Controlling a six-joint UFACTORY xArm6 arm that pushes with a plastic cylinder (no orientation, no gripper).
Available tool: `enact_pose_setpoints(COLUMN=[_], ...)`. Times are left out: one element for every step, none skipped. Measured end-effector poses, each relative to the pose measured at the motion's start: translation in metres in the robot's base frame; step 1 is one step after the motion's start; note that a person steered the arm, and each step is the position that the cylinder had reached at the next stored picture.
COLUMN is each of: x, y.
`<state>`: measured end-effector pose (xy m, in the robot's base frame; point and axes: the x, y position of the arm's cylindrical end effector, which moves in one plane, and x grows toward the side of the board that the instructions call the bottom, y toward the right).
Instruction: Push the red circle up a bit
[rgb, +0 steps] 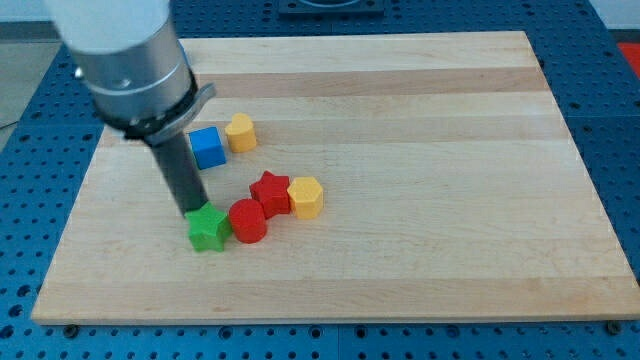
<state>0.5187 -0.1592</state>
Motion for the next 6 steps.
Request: enact_pose_setpoints(x=[0.019,0.027,0.043,0.083,0.076,0.014], y=[0.004,-0.013,-0.058,-0.029,0.061,0.068])
